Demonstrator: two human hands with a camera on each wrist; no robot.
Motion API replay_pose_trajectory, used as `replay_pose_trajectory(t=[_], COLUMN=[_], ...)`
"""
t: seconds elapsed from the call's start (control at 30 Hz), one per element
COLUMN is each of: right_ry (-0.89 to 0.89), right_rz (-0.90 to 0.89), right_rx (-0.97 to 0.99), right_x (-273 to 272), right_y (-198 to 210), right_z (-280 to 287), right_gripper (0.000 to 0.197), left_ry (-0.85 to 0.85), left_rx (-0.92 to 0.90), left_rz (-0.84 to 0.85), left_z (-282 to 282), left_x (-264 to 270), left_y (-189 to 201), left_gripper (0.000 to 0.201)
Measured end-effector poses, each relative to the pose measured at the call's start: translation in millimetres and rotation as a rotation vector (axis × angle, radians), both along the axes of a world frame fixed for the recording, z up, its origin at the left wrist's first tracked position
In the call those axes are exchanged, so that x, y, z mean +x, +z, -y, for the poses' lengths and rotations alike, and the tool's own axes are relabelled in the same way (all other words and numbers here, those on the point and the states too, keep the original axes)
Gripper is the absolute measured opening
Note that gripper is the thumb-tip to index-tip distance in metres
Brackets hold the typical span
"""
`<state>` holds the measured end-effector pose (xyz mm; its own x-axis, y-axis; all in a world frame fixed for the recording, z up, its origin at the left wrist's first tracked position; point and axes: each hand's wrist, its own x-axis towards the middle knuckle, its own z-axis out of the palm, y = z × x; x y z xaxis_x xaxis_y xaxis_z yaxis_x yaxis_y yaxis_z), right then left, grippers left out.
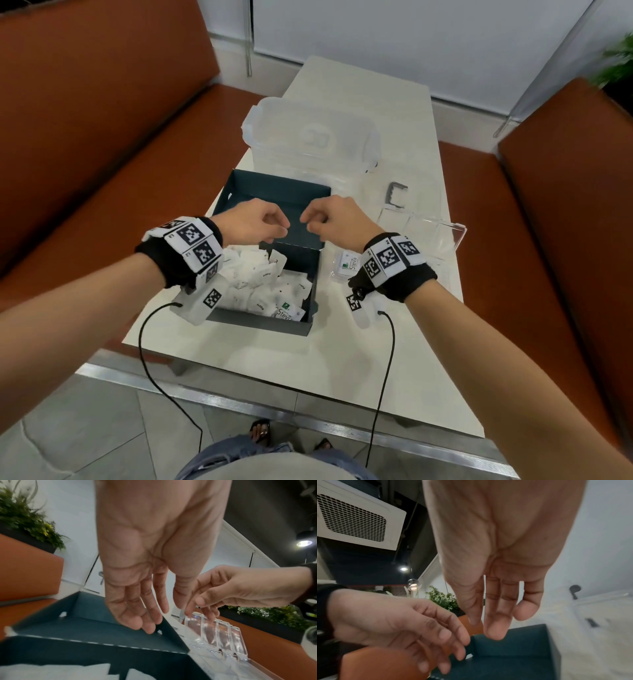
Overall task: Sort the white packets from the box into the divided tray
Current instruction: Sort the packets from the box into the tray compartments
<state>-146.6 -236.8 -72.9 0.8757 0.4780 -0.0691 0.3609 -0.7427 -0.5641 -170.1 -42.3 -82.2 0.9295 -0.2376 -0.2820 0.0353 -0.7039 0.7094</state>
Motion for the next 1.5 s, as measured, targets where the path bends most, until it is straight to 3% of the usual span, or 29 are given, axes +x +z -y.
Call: replay_pose_trajectory(t=[0.13, 0.3, 0.37, 0.47, 0.57, 0.87, 1.03, 1.37, 1.5], right_ry=[0.119, 0.139, 0.064, -0.044, -0.055, -0.258, -0.24, -0.274, -0.363], right_rz=[-0.106, -0.175, -0.143, -0.18, -0.229, -0.384, -0.376, -0.211, -0.209], right_rx=[-0.102, -0.41, -0.531, -0.59, -0.619, -0.31, -0.202, -0.156, -0.008], right_x=[-8.7, -9.3, -8.4, -7.1, -9.4, -13.6, -20.4, -20.4, -20.9], right_y=[-10.5, -40.5, -52.2, -66.5, -78.9, -76.6, -83.2, -75.6, -58.5], right_z=[-42.9, -87.2, -96.3, -99.8, -102.6, -121.5, -125.7, -104.5, -78.0], right_gripper=[0.018, 0.025, 0.015, 0.021, 0.017, 0.031, 0.044, 0.04, 0.023], left_ry=[0.013, 0.172, 0.212, 0.225, 0.207, 0.209, 0.215, 0.195, 0.208], left_rx=[0.216, 0.371, 0.385, 0.342, 0.323, 0.214, 0.202, 0.226, 0.233], left_rz=[0.067, 0.072, -0.006, -0.129, -0.165, -0.213, -0.197, -0.186, -0.181], left_z=[-38.8, -71.8, -77.0, -80.6, -85.8, -92.9, -94.2, -92.7, -92.9], left_x=[-3.1, -12.0, -15.2, -21.2, -24.2, -25.8, -26.4, -26.5, -27.9], left_y=[-8.9, -33.1, -41.2, -48.9, -54.7, -53.8, -55.1, -56.8, -54.3], left_gripper=[0.026, 0.054, 0.049, 0.032, 0.03, 0.052, 0.056, 0.055, 0.056])
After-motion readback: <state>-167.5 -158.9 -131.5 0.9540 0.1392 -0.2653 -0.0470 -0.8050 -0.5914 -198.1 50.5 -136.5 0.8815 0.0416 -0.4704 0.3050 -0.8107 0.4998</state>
